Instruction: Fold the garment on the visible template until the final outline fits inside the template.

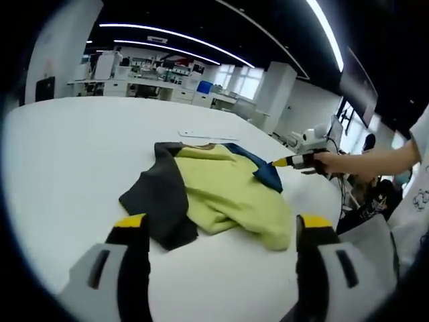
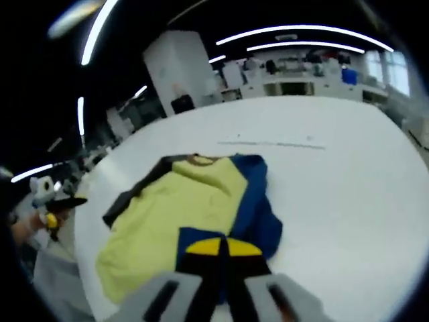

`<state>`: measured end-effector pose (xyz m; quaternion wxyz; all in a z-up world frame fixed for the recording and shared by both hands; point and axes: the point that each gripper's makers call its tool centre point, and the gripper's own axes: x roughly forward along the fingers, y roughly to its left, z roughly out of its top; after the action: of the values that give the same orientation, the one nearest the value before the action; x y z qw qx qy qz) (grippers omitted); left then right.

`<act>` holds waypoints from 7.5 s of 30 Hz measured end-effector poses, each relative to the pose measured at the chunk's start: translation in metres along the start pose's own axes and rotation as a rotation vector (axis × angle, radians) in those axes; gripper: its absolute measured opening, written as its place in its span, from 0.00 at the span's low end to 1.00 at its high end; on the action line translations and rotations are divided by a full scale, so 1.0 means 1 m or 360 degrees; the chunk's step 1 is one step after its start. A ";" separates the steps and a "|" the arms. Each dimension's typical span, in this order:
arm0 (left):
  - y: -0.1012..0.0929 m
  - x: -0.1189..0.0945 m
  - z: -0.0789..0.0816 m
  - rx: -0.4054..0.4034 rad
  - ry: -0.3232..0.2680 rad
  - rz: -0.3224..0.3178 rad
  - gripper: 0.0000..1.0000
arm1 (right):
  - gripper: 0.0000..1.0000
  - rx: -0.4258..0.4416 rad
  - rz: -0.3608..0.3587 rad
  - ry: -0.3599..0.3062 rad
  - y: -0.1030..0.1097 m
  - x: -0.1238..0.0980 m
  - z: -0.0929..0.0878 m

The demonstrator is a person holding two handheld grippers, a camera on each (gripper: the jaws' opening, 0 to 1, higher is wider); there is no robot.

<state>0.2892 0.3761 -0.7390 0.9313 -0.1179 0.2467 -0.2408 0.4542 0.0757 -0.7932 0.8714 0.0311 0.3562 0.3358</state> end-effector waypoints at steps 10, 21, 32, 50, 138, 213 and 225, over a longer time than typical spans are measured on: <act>-0.003 0.005 -0.002 0.0008 0.0008 -0.0021 0.88 | 0.00 0.0060 -0.0174 -0.0088 -0.045 -0.040 0.003; -0.002 0.016 -0.009 -0.0002 0.0045 -0.0038 0.87 | 0.00 0.0312 -0.0481 -0.0195 -0.123 -0.105 -0.014; -0.004 0.023 -0.010 0.0004 0.0082 -0.0057 0.87 | 0.00 0.0407 -0.0697 -0.0207 -0.176 -0.137 -0.026; 0.002 0.030 -0.026 -0.0044 0.0129 -0.0035 0.87 | 0.00 0.0203 -0.0923 0.0062 -0.223 -0.154 -0.027; 0.104 0.043 -0.034 -0.0619 -0.0002 0.0428 0.41 | 0.96 -0.0040 -0.0013 -0.0343 0.002 -0.166 -0.023; -0.011 0.138 0.025 -0.0115 -0.0028 -0.0029 0.62 | 0.87 0.0134 0.0005 -0.0407 0.022 -0.177 -0.034; 0.013 0.126 0.015 -0.0207 0.0035 0.0047 0.90 | 0.99 0.0024 -0.0094 -0.0332 0.013 -0.177 -0.040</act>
<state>0.3975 0.3246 -0.7814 0.9223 -0.1719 0.2738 -0.2117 0.3289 -0.0292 -0.7128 0.9130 0.0621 0.2668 0.3023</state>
